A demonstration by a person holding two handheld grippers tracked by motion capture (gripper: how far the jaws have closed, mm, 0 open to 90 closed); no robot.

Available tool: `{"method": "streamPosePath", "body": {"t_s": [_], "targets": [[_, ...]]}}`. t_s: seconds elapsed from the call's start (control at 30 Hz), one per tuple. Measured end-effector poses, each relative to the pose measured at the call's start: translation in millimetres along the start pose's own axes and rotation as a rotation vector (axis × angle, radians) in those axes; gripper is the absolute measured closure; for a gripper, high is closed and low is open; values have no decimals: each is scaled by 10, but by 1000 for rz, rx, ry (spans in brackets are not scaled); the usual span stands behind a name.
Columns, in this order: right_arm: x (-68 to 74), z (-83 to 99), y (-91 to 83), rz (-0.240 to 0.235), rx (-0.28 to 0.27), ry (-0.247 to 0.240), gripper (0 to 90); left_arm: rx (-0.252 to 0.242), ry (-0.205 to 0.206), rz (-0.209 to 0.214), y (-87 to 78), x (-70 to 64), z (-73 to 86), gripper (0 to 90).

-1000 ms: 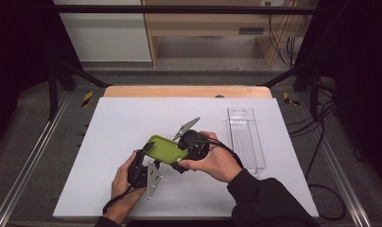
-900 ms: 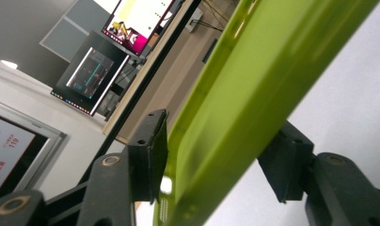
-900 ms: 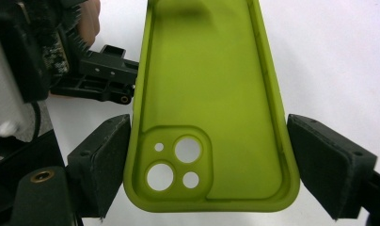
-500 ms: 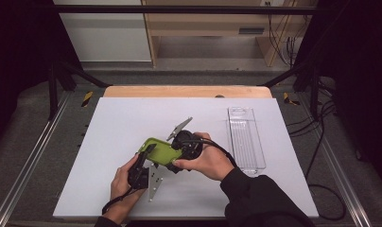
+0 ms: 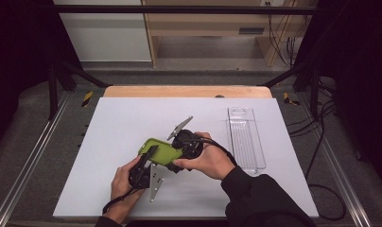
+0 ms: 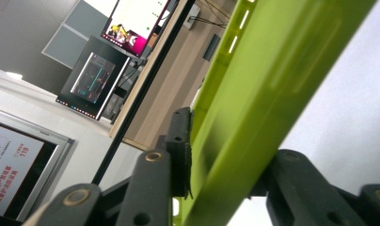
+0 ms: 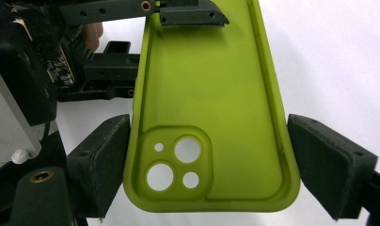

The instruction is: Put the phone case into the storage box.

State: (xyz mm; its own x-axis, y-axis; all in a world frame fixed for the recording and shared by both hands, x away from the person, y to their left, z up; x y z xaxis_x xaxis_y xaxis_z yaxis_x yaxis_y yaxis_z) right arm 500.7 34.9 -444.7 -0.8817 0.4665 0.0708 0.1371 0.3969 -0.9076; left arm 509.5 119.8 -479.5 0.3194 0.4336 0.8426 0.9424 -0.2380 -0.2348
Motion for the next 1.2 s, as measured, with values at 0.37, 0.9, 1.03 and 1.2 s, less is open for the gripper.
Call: {"method": "streamPosePath", "body": {"t_s": [0.37,0.9,1.03,1.2], "targets": [[7,-8,-9,-25,5,6,168,37,44,3,-2,7,57,776],[12,7,-7,-29,-2,27,161,59,77,20,3,-57,44,823],[7,8,-22,-23,-15,34,156,59,96,30,9,-84,39,843],[-25,-41,-33,-14,-44,59,133,53,71,47,2,-98,35,867]]}}
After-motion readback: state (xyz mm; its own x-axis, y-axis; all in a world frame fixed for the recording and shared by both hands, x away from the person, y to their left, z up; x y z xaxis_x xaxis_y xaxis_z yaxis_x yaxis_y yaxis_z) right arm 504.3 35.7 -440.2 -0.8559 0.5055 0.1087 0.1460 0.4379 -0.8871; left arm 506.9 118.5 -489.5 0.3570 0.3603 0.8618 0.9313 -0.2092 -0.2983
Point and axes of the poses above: each handheld gripper's, and its own axes: y roughly forward along the jaws, z roughly out of its underside, x roughly to its left, the point moved 10 cm from there along y, roughly forward along the jaws, and after that the axes turned 10 degrees about x, right-handed, at the moved point
